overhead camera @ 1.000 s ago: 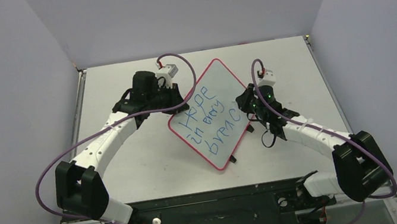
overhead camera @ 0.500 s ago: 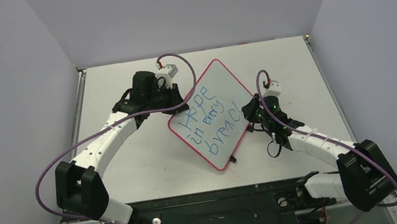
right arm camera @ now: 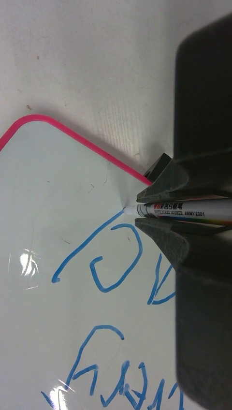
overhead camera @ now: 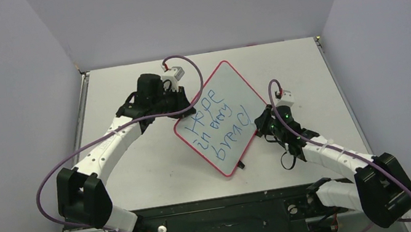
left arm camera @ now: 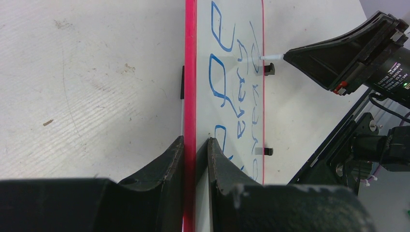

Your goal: Write a sentence on the whiteboard

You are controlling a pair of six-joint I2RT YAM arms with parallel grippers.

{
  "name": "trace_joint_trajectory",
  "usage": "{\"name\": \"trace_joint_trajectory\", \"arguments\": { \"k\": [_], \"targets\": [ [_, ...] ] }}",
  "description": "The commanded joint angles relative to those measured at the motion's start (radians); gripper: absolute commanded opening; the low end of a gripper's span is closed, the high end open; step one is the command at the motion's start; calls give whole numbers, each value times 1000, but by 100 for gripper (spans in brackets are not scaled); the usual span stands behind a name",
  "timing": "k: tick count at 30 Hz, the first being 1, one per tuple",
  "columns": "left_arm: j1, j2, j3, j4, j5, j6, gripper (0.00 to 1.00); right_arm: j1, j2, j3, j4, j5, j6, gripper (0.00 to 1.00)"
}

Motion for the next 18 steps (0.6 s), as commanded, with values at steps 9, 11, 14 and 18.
{"name": "trace_joint_trajectory", "arguments": {
  "k": [9,11,14,18],
  "targets": [
    [-5,-28,-11,-42,-72,87,0,0,41,119,2,12,-16,0],
    [-6,-27,-11,-42,-71,87,0,0,54,138,5,13,-17,0],
    [-7,-27,-11,-42,-70,87,0,0,72,160,9,15,-17,0],
    [-7,-30,-11,-42,-69,87,0,0,99,180,19,16,-13,0]
  ]
}}
